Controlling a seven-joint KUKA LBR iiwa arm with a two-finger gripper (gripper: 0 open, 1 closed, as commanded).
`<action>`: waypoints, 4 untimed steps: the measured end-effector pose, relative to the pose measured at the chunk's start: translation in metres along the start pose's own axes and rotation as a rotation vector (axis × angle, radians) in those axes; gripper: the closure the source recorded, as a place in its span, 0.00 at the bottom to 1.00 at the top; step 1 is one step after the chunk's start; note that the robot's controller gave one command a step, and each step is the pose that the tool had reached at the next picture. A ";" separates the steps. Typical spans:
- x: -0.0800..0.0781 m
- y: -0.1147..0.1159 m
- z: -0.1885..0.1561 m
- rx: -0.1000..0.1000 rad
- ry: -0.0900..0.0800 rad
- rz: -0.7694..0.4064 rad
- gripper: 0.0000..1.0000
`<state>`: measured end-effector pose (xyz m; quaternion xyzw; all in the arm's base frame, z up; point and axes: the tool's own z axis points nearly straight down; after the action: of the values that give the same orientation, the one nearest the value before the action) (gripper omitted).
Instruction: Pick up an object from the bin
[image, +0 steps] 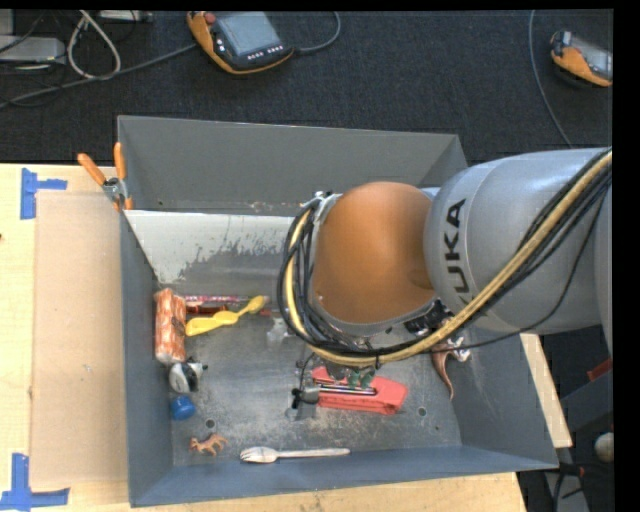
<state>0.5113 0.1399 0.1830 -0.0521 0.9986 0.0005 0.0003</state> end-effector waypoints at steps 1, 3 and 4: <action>0.002 0.006 -0.033 0.000 0.006 0.028 0.00; 0.012 -0.067 0.009 -0.003 0.002 0.056 0.00; 0.017 -0.097 0.055 -0.001 -0.003 0.010 0.00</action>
Offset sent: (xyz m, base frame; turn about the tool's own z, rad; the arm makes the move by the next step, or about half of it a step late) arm -0.0090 -0.0867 -0.0465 0.0513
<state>0.5050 0.0416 0.1277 -0.0469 0.9989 0.0011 0.0017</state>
